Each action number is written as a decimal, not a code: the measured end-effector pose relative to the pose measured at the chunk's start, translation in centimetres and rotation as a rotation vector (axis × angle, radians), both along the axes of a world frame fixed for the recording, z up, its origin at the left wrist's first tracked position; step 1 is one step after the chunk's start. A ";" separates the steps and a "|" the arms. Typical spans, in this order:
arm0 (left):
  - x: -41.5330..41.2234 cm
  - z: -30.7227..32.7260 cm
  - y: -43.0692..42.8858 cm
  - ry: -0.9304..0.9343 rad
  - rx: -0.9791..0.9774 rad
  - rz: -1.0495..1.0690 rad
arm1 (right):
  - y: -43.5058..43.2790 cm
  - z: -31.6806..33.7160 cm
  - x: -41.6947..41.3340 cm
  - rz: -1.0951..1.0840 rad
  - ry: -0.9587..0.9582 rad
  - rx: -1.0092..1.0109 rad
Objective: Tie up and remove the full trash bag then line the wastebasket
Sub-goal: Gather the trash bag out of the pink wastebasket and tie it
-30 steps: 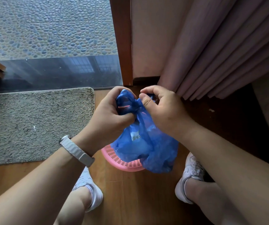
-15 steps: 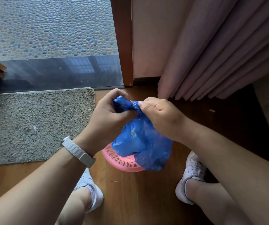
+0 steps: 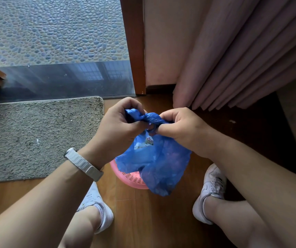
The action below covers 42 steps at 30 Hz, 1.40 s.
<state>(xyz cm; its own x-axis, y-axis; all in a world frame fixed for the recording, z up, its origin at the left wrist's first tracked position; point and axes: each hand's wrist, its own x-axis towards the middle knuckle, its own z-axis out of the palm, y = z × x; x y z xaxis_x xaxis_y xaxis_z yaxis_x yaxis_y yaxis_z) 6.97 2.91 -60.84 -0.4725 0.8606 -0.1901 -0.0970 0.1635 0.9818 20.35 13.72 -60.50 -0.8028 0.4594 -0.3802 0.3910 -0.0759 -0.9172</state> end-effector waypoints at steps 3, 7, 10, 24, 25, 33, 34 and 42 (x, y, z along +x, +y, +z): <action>0.1 -0.1 0.0 -0.040 0.018 -0.026 | -0.1 0.4 0.0 -0.038 0.094 -0.389; 0.3 -0.2 0.1 -0.054 0.010 -0.031 | -0.3 0.4 0.1 -0.110 0.191 -0.560; 0.0 -0.3 -0.1 -0.009 0.010 -0.027 | -0.2 0.3 0.1 -0.095 0.209 -0.471; -0.1 -0.9 -0.1 -0.107 0.057 -0.029 | -0.7 -0.4 0.2 -0.163 0.338 0.666; -0.1 -0.7 -0.1 -0.175 0.085 -0.030 | -0.7 -0.2 0.1 -0.214 0.346 0.608; -0.6 -0.3 0.2 -0.637 0.233 0.016 | -1.2 0.7 -0.3 -0.198 0.316 0.233; -0.3 -0.3 0.2 -0.681 0.246 0.011 | -1.4 0.5 -0.4 -0.194 0.298 0.247; -0.5 0.6 0.3 -0.957 0.294 0.092 | -1.1 0.0 -1.0 -0.287 0.268 0.023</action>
